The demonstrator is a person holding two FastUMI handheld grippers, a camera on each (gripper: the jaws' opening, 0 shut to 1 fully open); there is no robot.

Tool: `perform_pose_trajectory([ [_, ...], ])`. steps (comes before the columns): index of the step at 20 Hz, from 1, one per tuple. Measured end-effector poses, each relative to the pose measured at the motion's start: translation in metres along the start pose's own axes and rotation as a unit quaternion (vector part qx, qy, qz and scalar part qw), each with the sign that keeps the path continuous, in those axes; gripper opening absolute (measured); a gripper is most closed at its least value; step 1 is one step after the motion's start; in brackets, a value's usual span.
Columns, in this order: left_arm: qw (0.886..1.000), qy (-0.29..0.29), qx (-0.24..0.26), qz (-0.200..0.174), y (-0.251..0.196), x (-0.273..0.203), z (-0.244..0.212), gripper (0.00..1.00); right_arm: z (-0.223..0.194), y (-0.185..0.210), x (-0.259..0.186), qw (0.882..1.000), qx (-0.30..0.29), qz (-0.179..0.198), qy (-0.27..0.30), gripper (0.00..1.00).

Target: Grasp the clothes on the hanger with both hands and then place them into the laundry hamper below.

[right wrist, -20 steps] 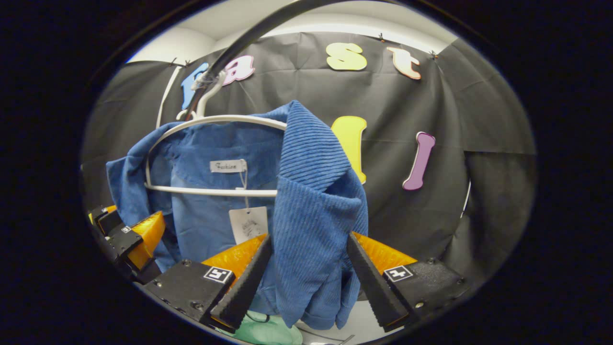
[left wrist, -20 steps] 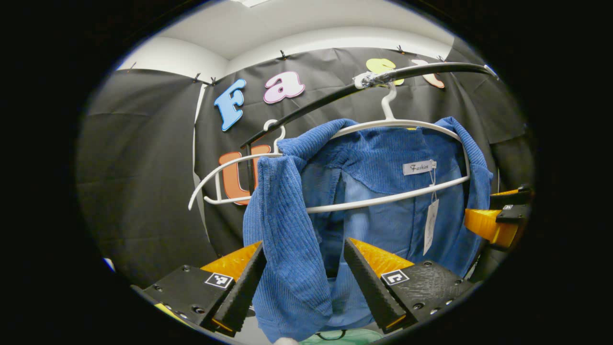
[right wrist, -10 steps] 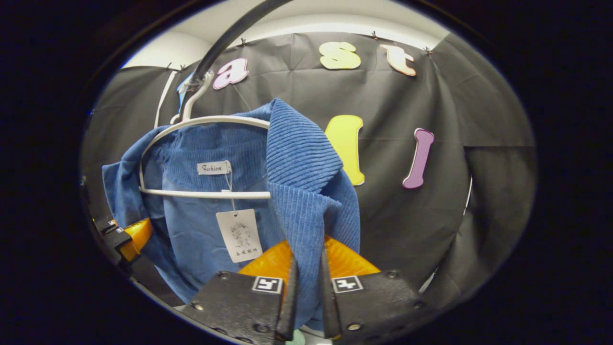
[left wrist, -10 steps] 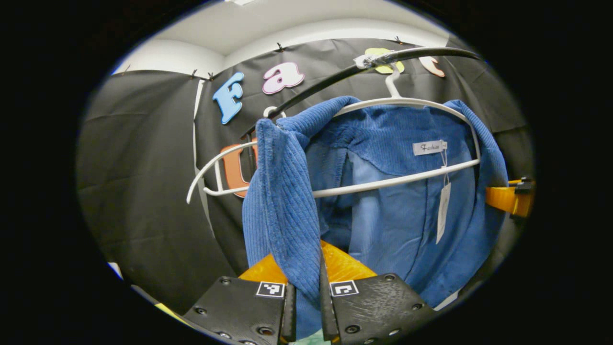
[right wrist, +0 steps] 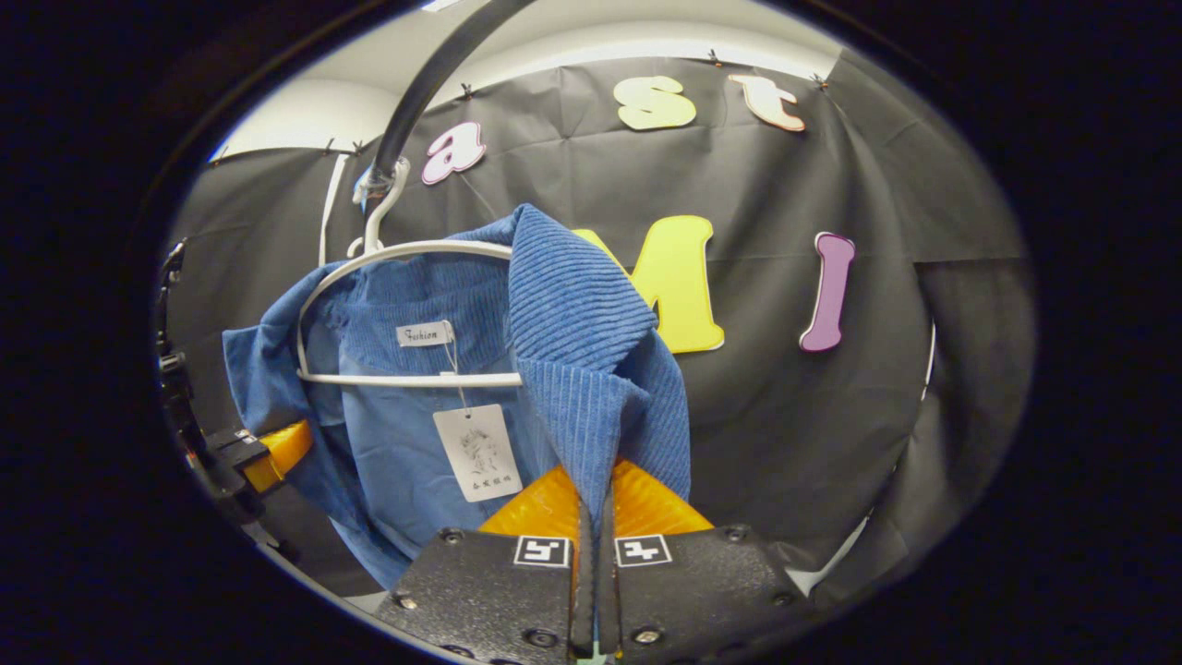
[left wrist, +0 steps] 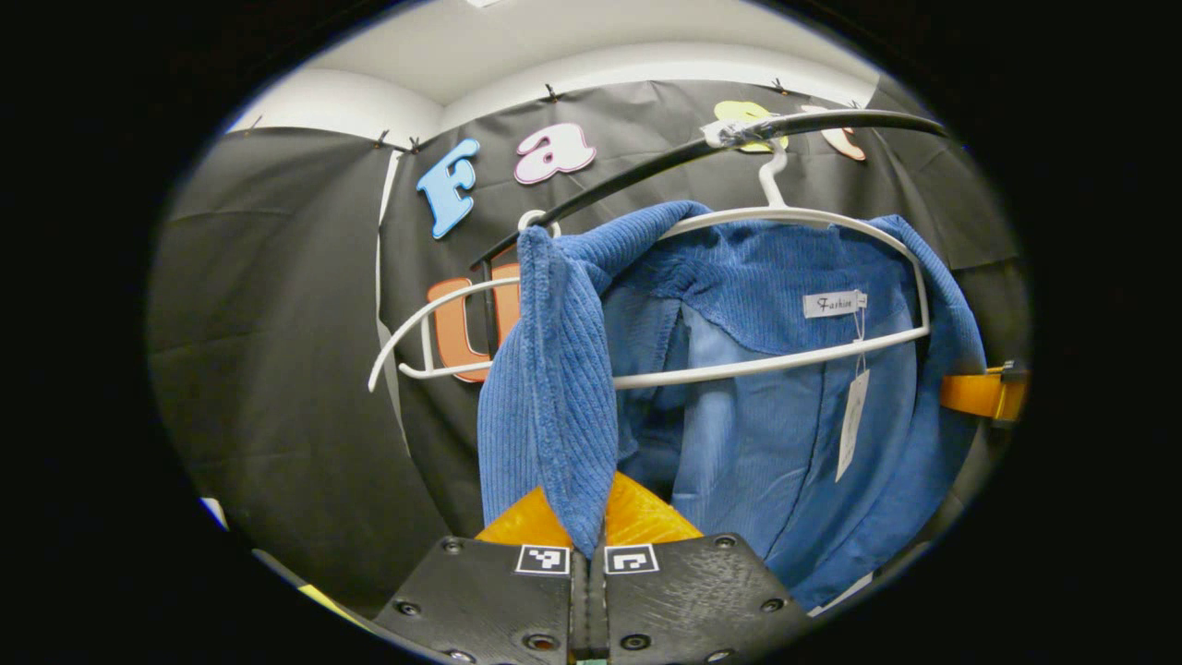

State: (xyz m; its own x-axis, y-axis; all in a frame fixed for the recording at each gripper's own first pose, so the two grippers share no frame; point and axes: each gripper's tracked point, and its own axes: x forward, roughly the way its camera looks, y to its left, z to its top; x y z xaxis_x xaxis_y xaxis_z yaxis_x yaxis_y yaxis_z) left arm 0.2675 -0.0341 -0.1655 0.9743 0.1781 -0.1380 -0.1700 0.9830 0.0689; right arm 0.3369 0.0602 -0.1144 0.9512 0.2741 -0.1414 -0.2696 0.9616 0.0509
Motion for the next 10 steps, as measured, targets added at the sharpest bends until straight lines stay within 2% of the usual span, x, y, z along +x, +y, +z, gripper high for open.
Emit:
perform_pose_trajectory([
  [2, 1.0, -0.007, -0.004, -0.004, 0.003, -0.003, 0.006, 0.0, 0.003, -0.001, -0.001, 1.0, 0.02, 0.01, -0.004, 0.05],
  [3, 1.0, -0.009, -0.006, -0.003, 0.005, -0.003, 0.008, 0.04, 0.004, -0.005, 0.0, 0.999, 0.031, 0.009, -0.006, 0.05],
  [6, 1.0, -0.016, -0.015, 0.004, 0.017, -0.005, 0.015, 0.04, 0.01, -0.006, -0.005, 0.998, 0.056, 0.021, -0.014, 0.05],
  [9, 0.999, -0.023, -0.026, 0.013, 0.026, -0.005, 0.025, 0.04, 0.02, 0.005, -0.006, 0.996, 0.07, 0.054, -0.025, 0.05],
  [10, 0.999, -0.028, -0.027, 0.015, 0.03, -0.006, 0.031, 0.0, 0.023, 0.006, -0.009, 0.994, 0.085, 0.065, -0.029, 0.05],
])
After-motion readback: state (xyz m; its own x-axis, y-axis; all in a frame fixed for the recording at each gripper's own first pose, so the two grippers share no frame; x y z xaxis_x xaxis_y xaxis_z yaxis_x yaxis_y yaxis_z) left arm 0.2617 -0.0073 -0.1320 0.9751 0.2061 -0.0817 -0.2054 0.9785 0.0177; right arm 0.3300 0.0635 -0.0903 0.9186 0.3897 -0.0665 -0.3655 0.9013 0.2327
